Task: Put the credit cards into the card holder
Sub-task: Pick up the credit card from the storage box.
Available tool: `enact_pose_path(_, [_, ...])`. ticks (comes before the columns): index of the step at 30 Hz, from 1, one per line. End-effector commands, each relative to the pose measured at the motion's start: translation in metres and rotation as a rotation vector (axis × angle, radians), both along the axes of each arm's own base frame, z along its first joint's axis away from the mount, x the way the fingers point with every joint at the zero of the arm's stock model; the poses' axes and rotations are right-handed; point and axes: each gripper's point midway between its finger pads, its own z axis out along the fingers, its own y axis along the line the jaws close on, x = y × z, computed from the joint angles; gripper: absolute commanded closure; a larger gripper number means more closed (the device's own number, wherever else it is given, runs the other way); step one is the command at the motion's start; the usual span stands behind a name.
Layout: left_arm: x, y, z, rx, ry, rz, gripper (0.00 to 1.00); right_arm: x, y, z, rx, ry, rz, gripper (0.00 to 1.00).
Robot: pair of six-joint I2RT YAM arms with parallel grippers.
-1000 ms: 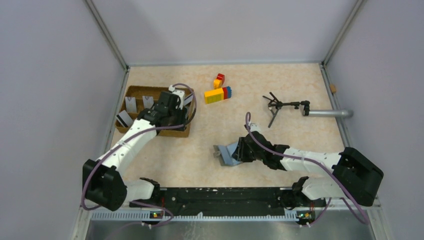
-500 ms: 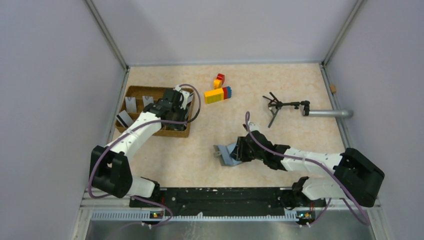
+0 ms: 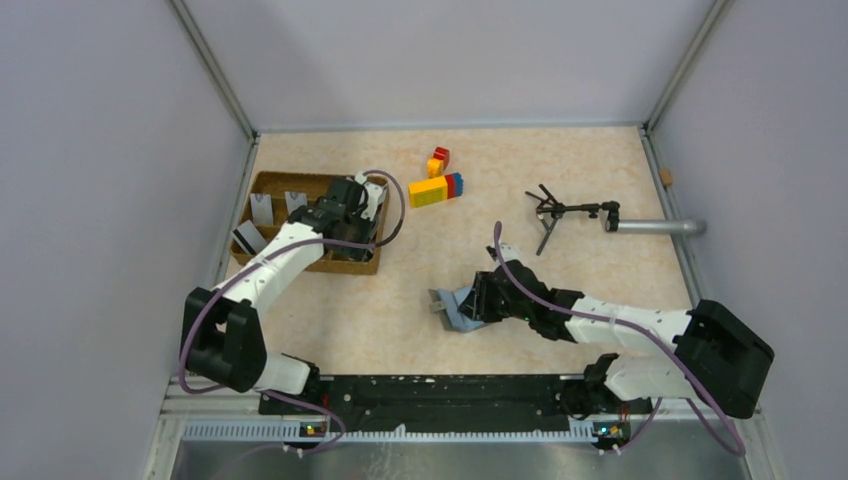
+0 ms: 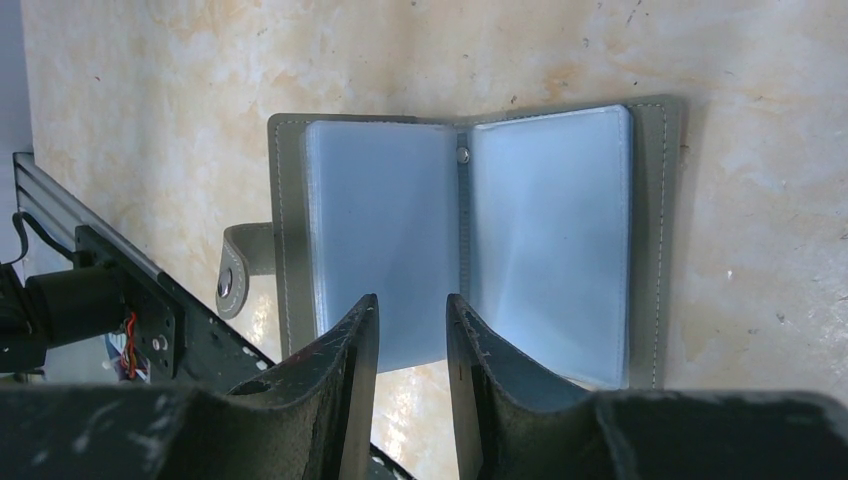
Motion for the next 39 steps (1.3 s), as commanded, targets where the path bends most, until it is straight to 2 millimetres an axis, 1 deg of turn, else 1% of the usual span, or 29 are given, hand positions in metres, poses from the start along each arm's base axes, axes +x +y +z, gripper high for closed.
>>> enact_pose_path(1, [0.008,-0.008,0.003,-0.029,-0.004,-0.03,0.61,0.007,0.003,0.015,0.043,-0.048,0.0,0.69])
enact_pose_path(6, [0.007,-0.008,-0.002,-0.021,0.022,-0.032,0.62,0.006,0.002,0.016,0.046,-0.049,-0.001,0.69])
enact_pose_path(10, [0.007,-0.007,-0.006,-0.014,0.038,-0.034,0.64,0.006,0.001,0.017,0.046,-0.052,-0.004,0.69])
enact_pose_path(16, [0.007,-0.003,-0.008,0.009,0.038,-0.024,0.71,0.006,0.002,0.018,0.05,-0.053,-0.004,0.69])
enact_pose_path(19, [0.007,-0.003,-0.008,0.008,0.039,-0.027,0.76,0.006,0.001,0.018,0.051,-0.053,-0.005,0.69])
enact_pose_path(23, [0.007,-0.004,-0.009,0.008,0.04,-0.033,0.78,0.006,0.001,0.017,0.049,-0.051,-0.006,0.69])
enact_pose_path(26, [0.007,-0.005,-0.01,0.002,0.043,-0.039,0.82,0.006,0.001,0.016,0.05,-0.05,-0.007,0.69])
enact_pose_path(32, [0.007,-0.007,-0.015,-0.001,0.059,-0.044,0.82,0.005,0.0,0.015,0.052,-0.051,-0.009,0.69])
enact_pose_path(35, [0.005,-0.012,-0.018,-0.023,0.078,-0.056,0.83,0.005,0.0,0.015,0.055,-0.05,-0.01,0.69])
enact_pose_path(39, [0.007,-0.011,-0.017,-0.014,0.073,-0.043,0.93,0.004,-0.001,0.014,0.059,-0.051,-0.009,0.69])
